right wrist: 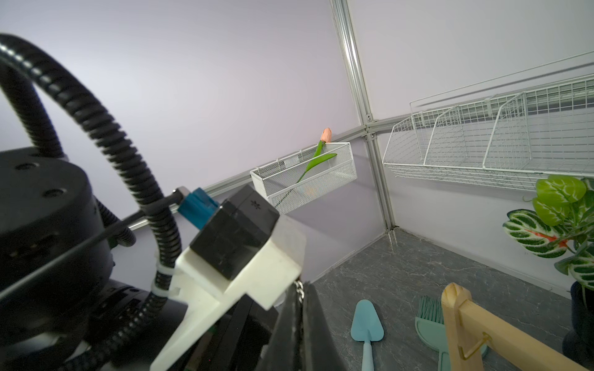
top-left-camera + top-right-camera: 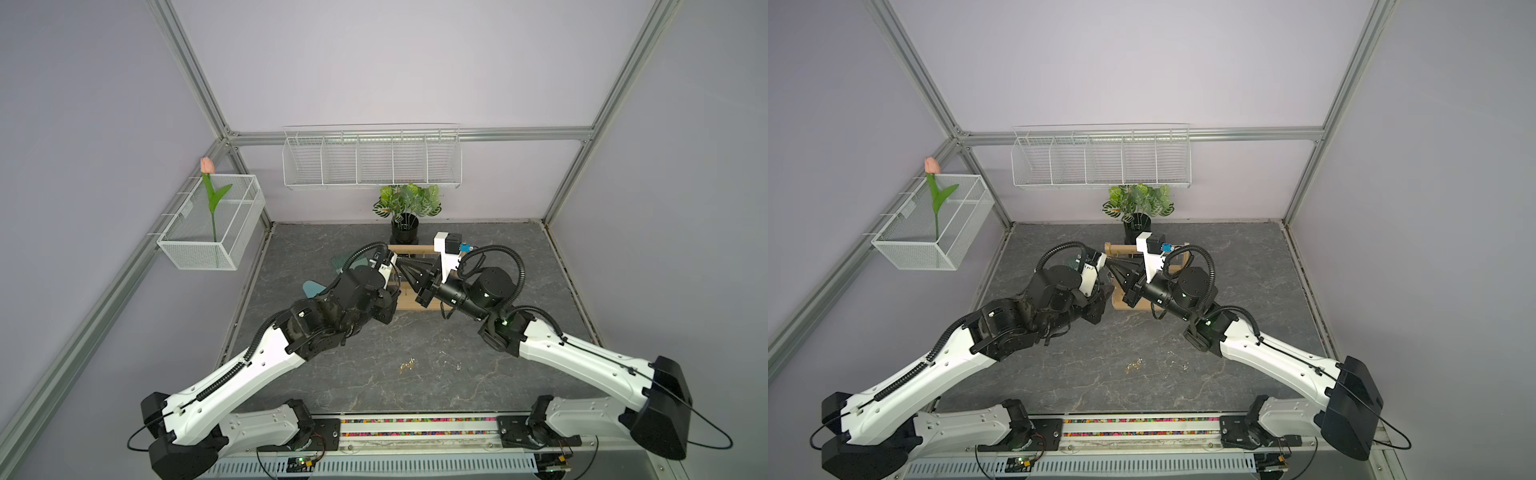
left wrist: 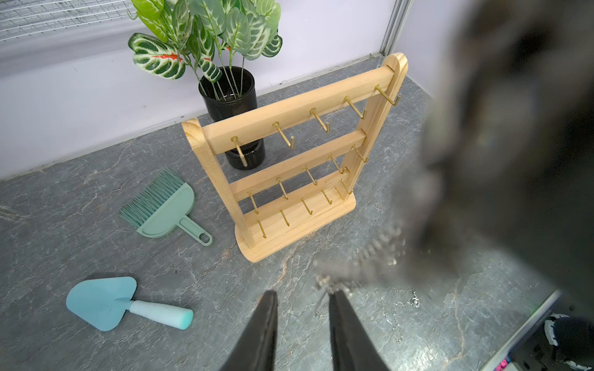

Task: Hang the necklace on the jewelry display stand
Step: Pick up the necklace from the center of the board.

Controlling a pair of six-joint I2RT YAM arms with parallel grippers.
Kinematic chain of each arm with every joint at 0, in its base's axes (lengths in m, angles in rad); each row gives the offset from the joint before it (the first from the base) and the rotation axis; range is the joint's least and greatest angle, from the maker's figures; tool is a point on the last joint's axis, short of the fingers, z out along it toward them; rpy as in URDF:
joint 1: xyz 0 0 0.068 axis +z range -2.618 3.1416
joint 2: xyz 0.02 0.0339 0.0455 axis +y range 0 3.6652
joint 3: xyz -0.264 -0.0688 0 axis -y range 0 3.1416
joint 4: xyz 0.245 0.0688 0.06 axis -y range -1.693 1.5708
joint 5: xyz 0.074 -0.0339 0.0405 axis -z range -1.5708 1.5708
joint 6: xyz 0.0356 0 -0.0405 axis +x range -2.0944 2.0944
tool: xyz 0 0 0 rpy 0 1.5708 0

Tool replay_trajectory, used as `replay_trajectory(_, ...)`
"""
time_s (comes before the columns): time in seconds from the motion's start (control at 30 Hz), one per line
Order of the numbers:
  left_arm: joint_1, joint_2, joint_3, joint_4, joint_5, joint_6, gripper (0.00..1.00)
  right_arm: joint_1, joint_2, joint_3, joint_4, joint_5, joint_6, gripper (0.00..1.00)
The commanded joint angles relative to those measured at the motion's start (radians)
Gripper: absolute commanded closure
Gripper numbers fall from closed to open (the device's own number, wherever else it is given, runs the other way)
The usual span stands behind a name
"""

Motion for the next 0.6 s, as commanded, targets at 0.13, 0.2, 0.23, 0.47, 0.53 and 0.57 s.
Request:
replay_trajectory(0.13, 0.006, 0.01, -0.002, 0.004, -0.024, 0.001, 0.69, -0.006, 0.002, 0.003, 0.095, -0.052, 0.039, 0.93)
replay_trajectory(0.2, 0.007, 0.01, -0.002, 0.006, -0.027, 0.001, 0.69, -0.007, 0.005, 0.002, 0.105, -0.059, 0.051, 0.93)
replay_trajectory(0.23, 0.006, 0.01, -0.004, 0.008, -0.026, 0.002, 0.69, -0.008, 0.008, 0.002, 0.113, -0.065, 0.06, 0.93)
replay_trajectory(0.47, 0.008, 0.009, -0.002, 0.029, -0.004, 0.0, 0.69, -0.015, 0.017, 0.003, 0.131, -0.073, 0.081, 0.93)
replay_trajectory(0.53, 0.008, 0.007, -0.005, 0.03, -0.003, -0.001, 0.69, -0.017, 0.018, 0.002, 0.133, -0.075, 0.085, 0.93)
replay_trajectory(0.57, 0.008, 0.007, -0.007, 0.033, -0.001, -0.002, 0.69, -0.018, 0.019, 0.002, 0.135, -0.079, 0.088, 0.93)
